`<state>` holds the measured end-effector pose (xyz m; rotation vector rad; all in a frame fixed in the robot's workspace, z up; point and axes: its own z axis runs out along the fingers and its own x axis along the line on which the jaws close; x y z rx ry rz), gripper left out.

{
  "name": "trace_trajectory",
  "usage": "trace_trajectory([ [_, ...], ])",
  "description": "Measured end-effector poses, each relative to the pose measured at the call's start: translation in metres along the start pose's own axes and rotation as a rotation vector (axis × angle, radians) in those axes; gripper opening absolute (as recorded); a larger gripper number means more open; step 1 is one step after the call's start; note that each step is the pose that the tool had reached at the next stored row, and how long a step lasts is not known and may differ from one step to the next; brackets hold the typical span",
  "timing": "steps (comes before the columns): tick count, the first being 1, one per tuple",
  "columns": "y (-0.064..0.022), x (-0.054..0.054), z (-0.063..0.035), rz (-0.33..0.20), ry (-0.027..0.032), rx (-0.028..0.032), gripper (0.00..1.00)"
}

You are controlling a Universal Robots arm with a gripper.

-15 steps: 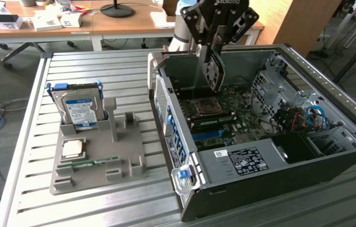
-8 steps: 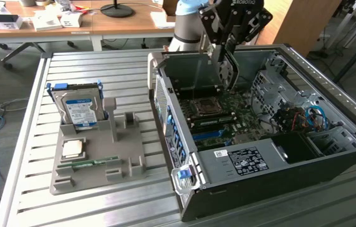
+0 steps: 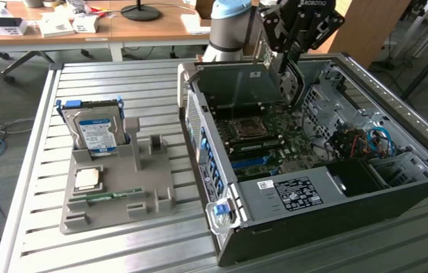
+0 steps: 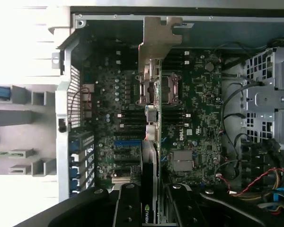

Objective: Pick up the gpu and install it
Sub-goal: 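Pick up the gpu and move the gpu toward the slot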

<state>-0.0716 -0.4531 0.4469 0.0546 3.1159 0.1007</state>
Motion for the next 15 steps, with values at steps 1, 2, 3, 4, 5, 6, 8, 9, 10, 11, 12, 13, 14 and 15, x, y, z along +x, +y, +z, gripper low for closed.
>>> trace_trajectory([
  [1,0.0001,-0.003,0.0001,-0.002,0.0002,-0.0015,0.26],
  [2,0.0002,-0.006,0.0002,-0.004,0.0004,-0.0023,0.26],
  [3,0.0003,-0.009,0.0003,-0.006,0.0005,-0.0031,0.26],
  [4,0.0004,-0.012,0.0004,-0.008,0.0007,-0.0036,0.26],
  [5,0.0005,-0.015,0.0004,-0.011,0.0009,-0.004,0.26],
  [6,0.0006,-0.017,0.0005,-0.013,0.0011,-0.0041,0.26],
  [8,0.0007,-0.021,0.0005,-0.017,0.0013,-0.0043,0.26],
  [9,0.0007,-0.022,0.0006,-0.019,0.0014,-0.0044,0.26],
  [10,0.0008,-0.024,0.0006,-0.02,0.0015,-0.0044,0.26],
  [11,0.0009,-0.025,0.0006,-0.022,0.0016,-0.0044,0.26],
  [12,0.0009,-0.026,0.0007,-0.023,0.0017,-0.0045,0.26],
  [13,0.0009,-0.026,0.0007,-0.024,0.0017,-0.0045,0.26],
  [14,0.0009,-0.026,0.0007,-0.024,0.0017,-0.0044,0.26],
  [15,0.0009,-0.026,0.0007,-0.024,0.0017,-0.0045,0.26],
])
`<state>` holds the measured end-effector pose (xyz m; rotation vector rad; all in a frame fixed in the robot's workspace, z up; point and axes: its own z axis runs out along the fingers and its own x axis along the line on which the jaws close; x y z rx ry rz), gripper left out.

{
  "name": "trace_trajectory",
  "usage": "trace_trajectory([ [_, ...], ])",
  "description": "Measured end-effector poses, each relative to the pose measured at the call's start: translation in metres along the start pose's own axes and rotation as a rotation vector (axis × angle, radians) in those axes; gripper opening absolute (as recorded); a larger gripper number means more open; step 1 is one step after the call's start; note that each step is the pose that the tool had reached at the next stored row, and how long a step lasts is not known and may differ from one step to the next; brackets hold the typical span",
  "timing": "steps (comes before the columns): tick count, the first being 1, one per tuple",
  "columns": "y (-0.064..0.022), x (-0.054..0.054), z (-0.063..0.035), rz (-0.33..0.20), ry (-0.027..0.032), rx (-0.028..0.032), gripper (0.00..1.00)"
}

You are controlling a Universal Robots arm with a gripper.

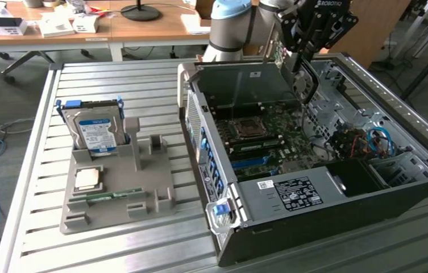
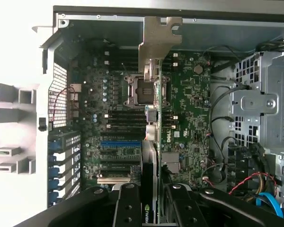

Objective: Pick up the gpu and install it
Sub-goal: 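Pick up the gpu and move the gpu toward the slot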

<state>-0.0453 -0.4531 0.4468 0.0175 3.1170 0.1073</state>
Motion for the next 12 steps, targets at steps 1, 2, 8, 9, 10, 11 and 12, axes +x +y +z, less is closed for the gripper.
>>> trace_trajectory([
  [1,0.0,0.0,0.0,0.0,0.0,0.0,0.26],
  [2,0.0,-0.0004,0.0001,-0.001,0.0001,-0.0001,0.26],
  [8,0.0,-0.0037,0.0003,-0.012,0.0009,-0.0003,0.26],
  [9,0.0,-0.0037,0.0003,-0.012,0.0008,-0.0003,0.26],
  [10,0.0,-0.0037,0.0003,-0.012,0.0009,-0.0003,0.26],
  [11,0.0,-0.0038,0.0003,-0.012,0.0008,-0.0002,0.26],
  [12,0.0001,-0.0038,0.0009,-0.012,0.0007,-0.0006,0.26],
])
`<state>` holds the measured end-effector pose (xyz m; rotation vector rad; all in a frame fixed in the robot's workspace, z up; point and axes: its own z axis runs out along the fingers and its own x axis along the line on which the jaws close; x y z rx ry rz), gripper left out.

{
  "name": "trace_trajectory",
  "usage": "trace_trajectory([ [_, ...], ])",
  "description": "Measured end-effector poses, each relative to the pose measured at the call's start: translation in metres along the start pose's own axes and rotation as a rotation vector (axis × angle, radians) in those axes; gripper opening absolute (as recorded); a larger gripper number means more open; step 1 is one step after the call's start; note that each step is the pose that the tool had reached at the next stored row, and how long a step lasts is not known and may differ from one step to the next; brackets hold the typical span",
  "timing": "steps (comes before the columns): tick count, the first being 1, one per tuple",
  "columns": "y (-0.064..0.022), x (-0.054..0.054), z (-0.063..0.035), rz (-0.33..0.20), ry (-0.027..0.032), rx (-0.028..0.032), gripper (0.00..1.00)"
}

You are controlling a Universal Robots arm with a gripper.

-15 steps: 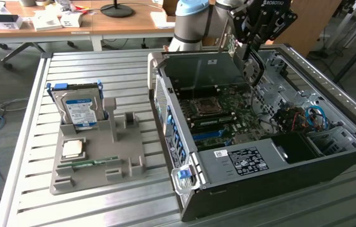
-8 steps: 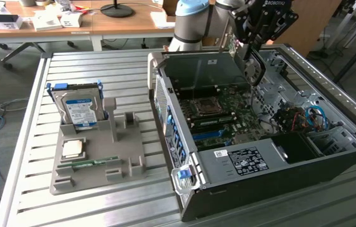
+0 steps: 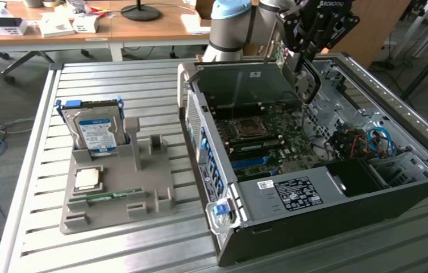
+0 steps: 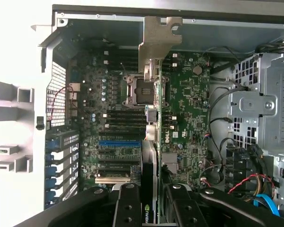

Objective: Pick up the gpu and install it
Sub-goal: 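Pick up the gpu and move the gpu toward the slot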

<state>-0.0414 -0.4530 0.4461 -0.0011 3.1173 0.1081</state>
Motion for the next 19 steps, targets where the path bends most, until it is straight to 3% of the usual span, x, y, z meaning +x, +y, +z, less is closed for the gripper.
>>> trace_trajectory([
  [19,-0.0024,0.001,0.0338,0.0,0.0001,-0.0014,0.26],
])
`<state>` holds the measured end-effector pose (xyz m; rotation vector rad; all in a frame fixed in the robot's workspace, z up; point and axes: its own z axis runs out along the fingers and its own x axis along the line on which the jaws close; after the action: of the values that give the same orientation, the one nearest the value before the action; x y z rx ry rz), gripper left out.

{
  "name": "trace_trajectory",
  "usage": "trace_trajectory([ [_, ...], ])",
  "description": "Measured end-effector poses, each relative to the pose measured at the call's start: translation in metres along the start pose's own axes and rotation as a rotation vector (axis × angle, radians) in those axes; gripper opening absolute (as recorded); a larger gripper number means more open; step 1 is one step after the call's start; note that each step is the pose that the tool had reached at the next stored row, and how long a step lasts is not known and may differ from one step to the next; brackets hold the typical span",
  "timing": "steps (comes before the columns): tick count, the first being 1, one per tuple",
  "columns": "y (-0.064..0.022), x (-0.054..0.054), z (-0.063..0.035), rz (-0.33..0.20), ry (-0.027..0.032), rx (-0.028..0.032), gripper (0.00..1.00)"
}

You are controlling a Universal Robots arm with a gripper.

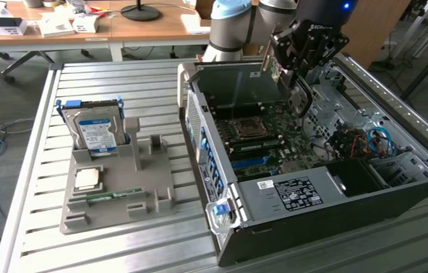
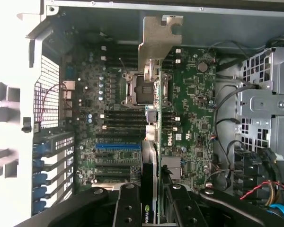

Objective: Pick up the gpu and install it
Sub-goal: 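Pick up the gpu and move the gpu toward the slot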

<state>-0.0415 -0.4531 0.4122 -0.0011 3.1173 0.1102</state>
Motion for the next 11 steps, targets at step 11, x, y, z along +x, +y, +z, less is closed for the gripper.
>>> trace_trajectory([
  [11,-0.0008,-0.0002,0.0111,0.0,0.0,0.0001,0.26],
])
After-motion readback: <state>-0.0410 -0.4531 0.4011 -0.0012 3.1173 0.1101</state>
